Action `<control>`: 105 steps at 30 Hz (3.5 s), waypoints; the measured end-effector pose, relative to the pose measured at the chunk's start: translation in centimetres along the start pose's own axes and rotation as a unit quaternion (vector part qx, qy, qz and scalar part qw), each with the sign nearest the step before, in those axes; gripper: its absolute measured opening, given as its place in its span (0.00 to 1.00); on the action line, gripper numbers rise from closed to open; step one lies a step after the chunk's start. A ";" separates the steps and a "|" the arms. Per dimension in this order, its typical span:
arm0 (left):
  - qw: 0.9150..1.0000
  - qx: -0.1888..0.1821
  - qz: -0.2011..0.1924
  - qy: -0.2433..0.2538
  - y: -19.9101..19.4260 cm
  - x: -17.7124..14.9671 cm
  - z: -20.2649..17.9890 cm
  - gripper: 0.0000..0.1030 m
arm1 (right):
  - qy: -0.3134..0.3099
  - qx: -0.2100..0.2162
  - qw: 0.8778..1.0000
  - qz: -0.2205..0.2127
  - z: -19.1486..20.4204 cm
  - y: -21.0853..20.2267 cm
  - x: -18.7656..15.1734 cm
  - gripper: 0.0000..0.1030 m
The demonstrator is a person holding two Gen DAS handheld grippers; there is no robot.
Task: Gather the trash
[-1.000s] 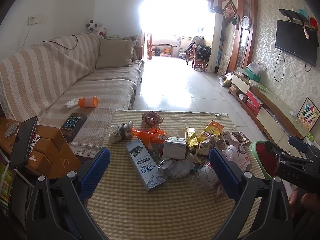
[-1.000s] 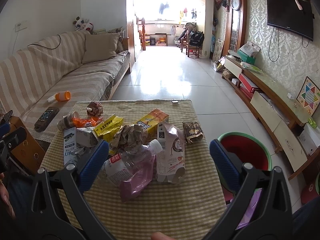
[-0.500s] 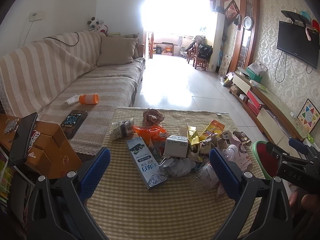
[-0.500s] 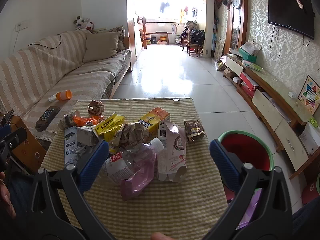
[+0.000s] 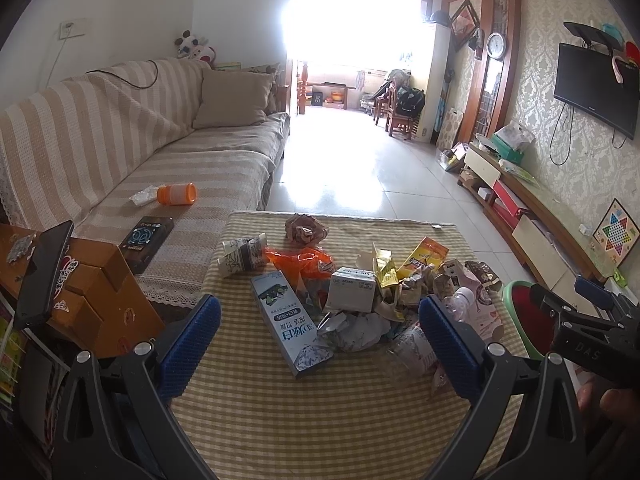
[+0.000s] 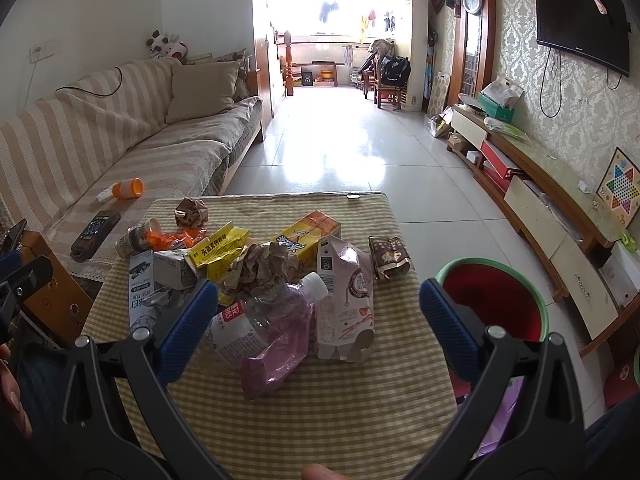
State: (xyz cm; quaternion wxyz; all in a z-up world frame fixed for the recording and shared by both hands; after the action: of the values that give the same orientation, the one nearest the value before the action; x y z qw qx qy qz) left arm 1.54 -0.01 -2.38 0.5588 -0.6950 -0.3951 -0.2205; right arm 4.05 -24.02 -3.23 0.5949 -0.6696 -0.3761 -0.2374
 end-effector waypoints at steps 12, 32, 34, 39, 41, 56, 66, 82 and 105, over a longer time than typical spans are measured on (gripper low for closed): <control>1.000 0.000 0.001 -0.002 0.0 0.0 0.0 0.92 | -0.003 0.001 1.000 0.004 0.1 0.0 0.1 0.97; 1.000 0.011 0.028 0.006 1.7 -1.1 0.8 0.92 | -0.002 0.014 0.999 0.040 -0.1 1.7 -0.6 0.97; 0.999 0.010 0.046 0.004 2.5 -1.4 1.2 0.92 | 0.004 0.029 0.998 0.060 -0.2 2.8 -1.1 0.97; 0.995 -0.006 0.097 0.004 4.8 -2.5 1.7 0.92 | 0.011 0.038 0.995 0.092 -0.9 4.7 -1.8 0.97; 0.994 -0.006 0.111 -0.006 5.9 -2.7 2.2 0.92 | 0.021 0.038 0.994 0.104 -1.7 5.5 -2.0 0.97; 0.976 0.022 0.212 -0.036 14.8 -4.3 4.0 0.91 | 0.082 0.054 0.974 0.206 -4.9 13.5 -2.9 0.97; 0.973 0.029 0.227 -0.033 17.5 -4.8 3.9 0.91 | 0.071 0.102 0.959 0.256 -5.0 17.7 -5.2 0.96; 0.971 0.047 0.225 -0.073 18.7 -4.6 4.9 0.57 | 0.034 0.130 0.959 0.249 -3.5 19.7 -5.6 0.66; 0.978 0.062 0.185 -0.076 15.0 -2.8 6.7 0.46 | 0.046 0.134 0.964 0.225 -3.5 16.0 -4.2 0.61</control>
State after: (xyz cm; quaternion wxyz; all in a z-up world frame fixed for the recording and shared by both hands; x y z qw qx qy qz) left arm 10.89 4.50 -15.41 0.6002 -0.7350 -0.3135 -0.0346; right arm 14.57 -28.54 -15.65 0.7342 -0.6392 -0.2161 -0.0756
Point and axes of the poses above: each gripper's, at about its wrist camera, not at the fingertips, and y roughly the way its jaws point, z to its left, x to its top, the point moved 2 cm from there along y, roughly the way its jaws point, and after that the axes turned 15 degrees about -y, right-handed, at the moved point
